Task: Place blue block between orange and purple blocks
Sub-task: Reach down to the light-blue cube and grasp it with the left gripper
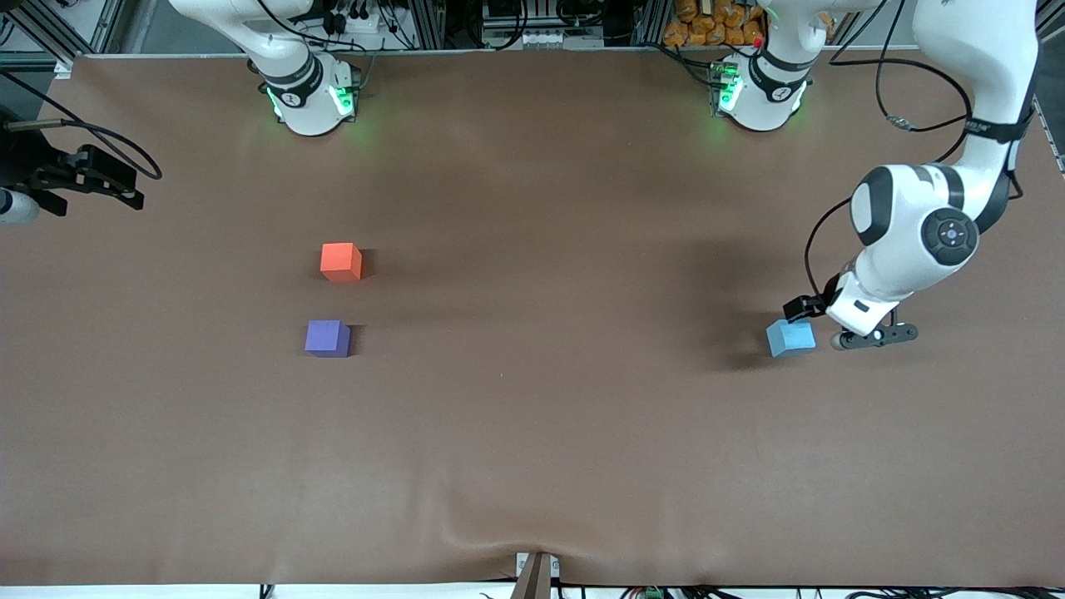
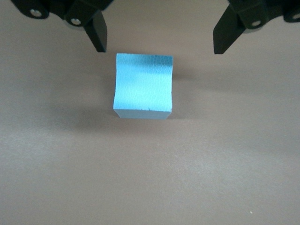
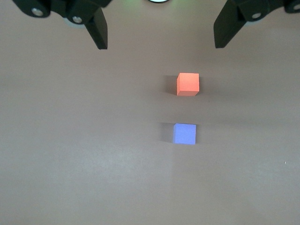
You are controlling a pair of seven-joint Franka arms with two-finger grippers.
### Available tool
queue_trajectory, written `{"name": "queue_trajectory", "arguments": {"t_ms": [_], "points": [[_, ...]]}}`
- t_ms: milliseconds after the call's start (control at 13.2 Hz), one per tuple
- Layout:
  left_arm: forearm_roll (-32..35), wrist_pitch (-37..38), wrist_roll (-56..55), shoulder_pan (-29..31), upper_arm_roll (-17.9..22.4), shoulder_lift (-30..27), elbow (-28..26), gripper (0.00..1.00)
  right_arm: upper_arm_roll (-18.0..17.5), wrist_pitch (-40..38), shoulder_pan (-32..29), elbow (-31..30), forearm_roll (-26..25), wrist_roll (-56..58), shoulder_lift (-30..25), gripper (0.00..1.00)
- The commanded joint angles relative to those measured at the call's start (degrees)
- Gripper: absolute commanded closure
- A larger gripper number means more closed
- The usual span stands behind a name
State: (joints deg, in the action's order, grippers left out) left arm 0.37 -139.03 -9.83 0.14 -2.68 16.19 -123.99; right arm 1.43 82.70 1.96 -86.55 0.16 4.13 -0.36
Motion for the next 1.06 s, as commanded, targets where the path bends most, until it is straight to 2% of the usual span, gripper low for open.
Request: {"name": "queue_trajectory", "arguments": {"t_ms": [0, 456, 532, 608, 760, 836, 988], "points": [[0.1, -1.8, 1.3, 0.2, -0.3, 2.3, 1.2, 0.00, 0.2, -0.7, 0.4, 0.8, 0.0, -0.1, 0.3, 0.00], [0.0, -7.8, 1.3, 0.0, -0.3, 6.8, 1.4, 0.00, 0.1, -0.9, 0.8, 0.9, 0.0, -0.1, 0.3, 0.00], [0.0, -8.3, 1.2, -0.1, -0.3, 7.4, 1.6, 0.03, 0.1, -1.0, 0.8, 0.9, 0.0, -0.1, 0.3, 0.00], [0.0, -8.3, 1.2, -0.3, -0.3, 8.0, 1.9, 0.27, 0.1, -1.3, 0.7, 0.8, 0.0, -0.1, 0.3, 0.00], [0.1, -8.3, 0.9, -0.7, -0.3, 8.2, 2.4, 0.87, 0.1, -1.5, 0.7, 0.8, 0.0, -0.1, 0.3, 0.00], [0.1, -8.2, 1.4, -0.8, -1.0, 8.7, 2.5, 1.00, 0.1, -1.4, 0.7, 0.8, 0.0, -0.1, 0.3, 0.00], [0.1, -7.8, 1.3, -1.1, -3.0, 8.4, 3.0, 1.00, 0.1, -1.5, 0.7, 0.8, 0.0, -0.1, 0.3, 0.00]]}}
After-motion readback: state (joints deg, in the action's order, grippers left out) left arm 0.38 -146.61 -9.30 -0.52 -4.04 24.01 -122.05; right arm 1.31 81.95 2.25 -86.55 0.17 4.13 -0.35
